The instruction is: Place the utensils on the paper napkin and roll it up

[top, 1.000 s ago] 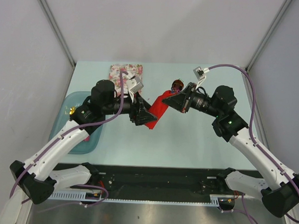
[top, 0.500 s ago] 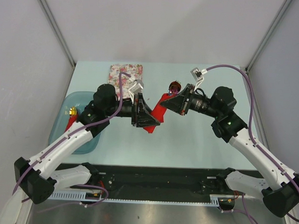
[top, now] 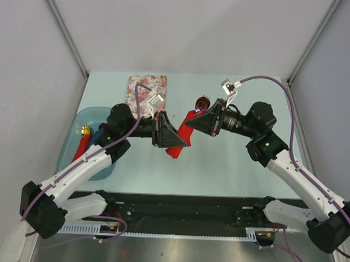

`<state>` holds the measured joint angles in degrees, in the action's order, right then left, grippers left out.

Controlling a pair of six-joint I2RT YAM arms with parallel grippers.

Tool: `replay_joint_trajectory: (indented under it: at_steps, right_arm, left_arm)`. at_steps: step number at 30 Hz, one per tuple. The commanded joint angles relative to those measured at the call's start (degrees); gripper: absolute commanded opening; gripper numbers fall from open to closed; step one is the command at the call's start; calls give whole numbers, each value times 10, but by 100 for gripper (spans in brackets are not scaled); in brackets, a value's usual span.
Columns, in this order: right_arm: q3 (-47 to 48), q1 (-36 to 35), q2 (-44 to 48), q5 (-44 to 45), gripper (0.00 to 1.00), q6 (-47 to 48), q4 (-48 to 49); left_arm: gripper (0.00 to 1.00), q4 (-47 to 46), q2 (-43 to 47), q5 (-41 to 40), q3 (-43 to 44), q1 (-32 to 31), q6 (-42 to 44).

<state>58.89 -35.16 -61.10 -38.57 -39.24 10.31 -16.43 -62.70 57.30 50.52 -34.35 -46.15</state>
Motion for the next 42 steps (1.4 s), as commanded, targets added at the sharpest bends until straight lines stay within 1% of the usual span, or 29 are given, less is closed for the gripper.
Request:
replay_joint_trajectory:
  at_steps: [1, 2, 3, 4, 6, 7, 9, 10, 12, 13, 14, 15, 17, 18, 19, 20, 21, 22, 23, 24, 25, 26, 27, 28, 29, 30, 31, 33, 42]
  right_arm:
    - [3, -4, -6, -17, 0, -10, 57]
    - [3, -5, -9, -19, 0, -13, 58]
    - [5, -8, -14, -23, 0, -14, 58]
    - [7, -9, -17, -26, 0, -15, 59]
    - [17, -14, -25, -27, 0, -12, 44]
    - [19, -13, -26, -26, 8, -8, 39]
    - [25, -14, -29, -14, 28, 2, 24]
    - [28, -14, -31, -9, 52, 4, 19]
    - [34, -12, -37, 4, 70, 11, 1]
    - [38, -14, -39, 7, 94, 13, -5]
    - [39, -14, -40, 16, 99, 15, -12]
    - [40, -14, -41, 17, 100, 21, -21]
    - [44, -14, -42, 19, 100, 30, -34]
    - [42, -13, -43, 19, 100, 39, -45]
    - [42, -10, -40, 18, 100, 42, -50]
    - [40, -8, -39, 17, 100, 43, -58]
    - [39, -7, -38, 17, 100, 47, -61]
    - [35, -4, -37, 16, 100, 48, -63]
    - [33, -2, -37, 16, 100, 49, -66]
    - [33, 0, -36, 14, 100, 52, -69]
    - [32, 3, -37, 14, 100, 53, -74]
    - [31, 3, -33, 13, 100, 57, -76]
    - [30, 4, -35, 13, 100, 58, -78]
    - [25, 6, -33, 14, 100, 58, -78]
    - [23, 10, -33, 14, 100, 58, -78]
    - [21, 11, -32, 13, 100, 58, -78]
    - [17, 13, -33, 12, 100, 58, -78]
    - [15, 16, -36, 9, 100, 58, -78]
    - [3, 22, -47, 2, 100, 52, -64]
  left_arm:
    - [27, -85, 15, 24, -15, 2, -58]
    - [22, -87, 21, 19, -18, 2, -58]
    - [15, -87, 27, 15, -24, 3, -58]
    - [1, -86, 32, 9, -36, 14, -63]
    - [0, -95, 55, -5, -55, 32, -75]
    - [0, -93, 63, -8, -72, 56, -80]
    - [0, -70, 89, -15, -84, 85, -82]
    - [0, -65, 98, -15, -98, 115, -84]
    - [0, -25, 125, -16, -114, 148, -79]
    - [0, 19, 133, -17, -118, 186, -69]
    - [0, 52, 141, -15, -121, 206, -55]
    - [0, 86, 145, -5, -123, 249, -40]
    - [0, 196, 155, 13, -115, 297, 24]
    - [0, 241, 153, 18, -93, 347, 98]
    - [0, 333, 142, 26, -77, 385, 140]
    - [0, 378, 130, 29, -60, 415, 182]
    - [0, 417, 110, 34, -25, 470, 259]
    - [0, 499, 66, 41, -4, 498, 300]
    - [0, 541, 37, 42, 39, 538, 386]
    - [0, 618, 12, 33, 61, 554, 431]
    - [0, 653, -34, 24, 76, 568, 463]
    - [0, 679, -51, 19, 91, 596, 522]
    - [0, 732, -69, 14, 98, 611, 551]
    - [0, 754, -102, -2, 99, 622, 573]
    - [0, 760, -106, -9, 90, 649, 576]
    - [0, 743, -110, -17, 87, 656, 569]
    - [0, 752, -124, -15, 90, 661, 583]
    - [0, 756, -144, -16, 92, 659, 585]
    - [0, 704, -197, -91, 56, 676, 539]
